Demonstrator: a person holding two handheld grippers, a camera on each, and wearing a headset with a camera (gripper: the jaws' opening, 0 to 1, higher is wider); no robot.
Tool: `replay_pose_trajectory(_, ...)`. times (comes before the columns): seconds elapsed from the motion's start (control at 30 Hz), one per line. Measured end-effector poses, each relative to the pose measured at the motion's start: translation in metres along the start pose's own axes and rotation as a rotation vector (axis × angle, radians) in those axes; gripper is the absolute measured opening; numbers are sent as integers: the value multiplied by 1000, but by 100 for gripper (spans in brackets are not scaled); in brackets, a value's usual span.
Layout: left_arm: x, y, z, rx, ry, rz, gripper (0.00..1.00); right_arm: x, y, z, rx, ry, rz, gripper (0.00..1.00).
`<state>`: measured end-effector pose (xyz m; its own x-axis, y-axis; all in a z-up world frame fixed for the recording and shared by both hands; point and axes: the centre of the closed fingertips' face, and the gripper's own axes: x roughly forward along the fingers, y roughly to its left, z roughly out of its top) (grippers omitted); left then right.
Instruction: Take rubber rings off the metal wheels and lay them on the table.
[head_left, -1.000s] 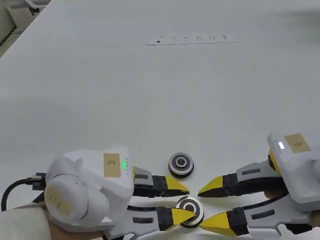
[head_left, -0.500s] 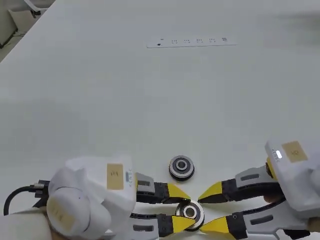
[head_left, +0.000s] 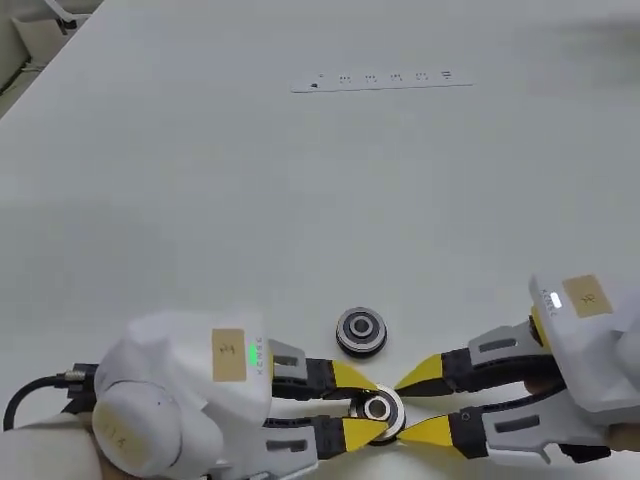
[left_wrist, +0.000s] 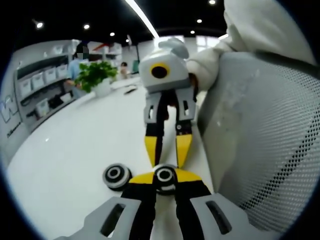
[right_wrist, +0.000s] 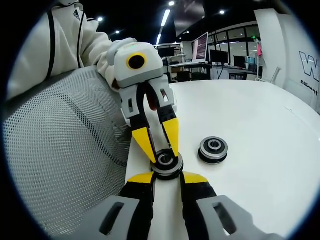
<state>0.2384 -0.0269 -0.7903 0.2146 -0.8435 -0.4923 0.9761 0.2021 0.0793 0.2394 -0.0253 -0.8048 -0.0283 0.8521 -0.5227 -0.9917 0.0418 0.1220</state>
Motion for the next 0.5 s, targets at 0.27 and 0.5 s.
replay_pose_trajectory(0.27,-1,4,-1,-15,-9,11,14,-1,-6,-2,-1,2,-15,9)
replay_pose_trajectory(0.5,0,4,-1,-29,-19,12,14,-1,-9,-3,-1,21,-31,4)
